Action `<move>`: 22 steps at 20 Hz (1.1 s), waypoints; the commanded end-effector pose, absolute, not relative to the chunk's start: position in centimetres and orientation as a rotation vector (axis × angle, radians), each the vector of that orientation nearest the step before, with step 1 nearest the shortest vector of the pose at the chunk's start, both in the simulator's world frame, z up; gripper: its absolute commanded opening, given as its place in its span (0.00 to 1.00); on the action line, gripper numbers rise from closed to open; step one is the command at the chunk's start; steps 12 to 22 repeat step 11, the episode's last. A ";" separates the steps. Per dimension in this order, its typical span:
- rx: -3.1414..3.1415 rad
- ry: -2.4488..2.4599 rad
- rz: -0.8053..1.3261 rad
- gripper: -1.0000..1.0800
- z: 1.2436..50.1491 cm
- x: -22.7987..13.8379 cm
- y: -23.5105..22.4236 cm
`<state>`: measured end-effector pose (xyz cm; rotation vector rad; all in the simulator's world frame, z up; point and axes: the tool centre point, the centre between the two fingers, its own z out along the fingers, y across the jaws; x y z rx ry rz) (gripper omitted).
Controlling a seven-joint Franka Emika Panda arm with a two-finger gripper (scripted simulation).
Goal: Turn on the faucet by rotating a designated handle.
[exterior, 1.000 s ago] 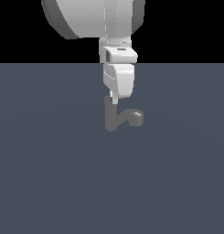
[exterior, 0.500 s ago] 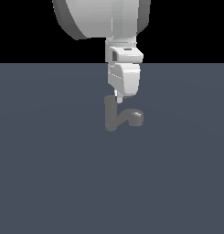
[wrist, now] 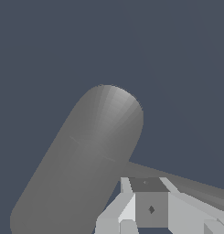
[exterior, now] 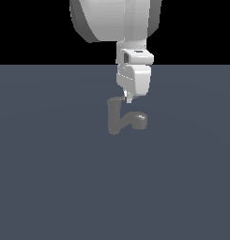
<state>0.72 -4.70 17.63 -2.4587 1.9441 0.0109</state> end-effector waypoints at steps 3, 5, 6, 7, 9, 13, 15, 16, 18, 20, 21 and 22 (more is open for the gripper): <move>-2.438 1.976 0.002 0.00 17.4 1.7 -7.1; -2.436 1.981 0.002 0.00 17.4 2.1 -7.7; -2.434 1.983 0.002 0.00 17.4 2.3 -8.0; -2.433 1.985 0.001 0.00 17.4 2.5 -8.3; -2.431 1.989 0.001 0.00 17.3 2.8 -8.9; -2.429 1.991 0.000 0.00 17.3 3.0 -9.2; -2.429 1.991 0.000 0.00 17.3 3.0 -9.2; -2.429 1.991 0.000 0.00 17.3 3.0 -9.2; -2.429 1.991 0.000 0.00 17.3 3.0 -9.2; -2.429 1.991 0.000 0.00 17.3 3.0 -9.2; -2.429 1.991 0.000 0.00 17.3 3.0 -9.2; -2.429 1.991 0.000 0.00 17.3 3.0 -9.2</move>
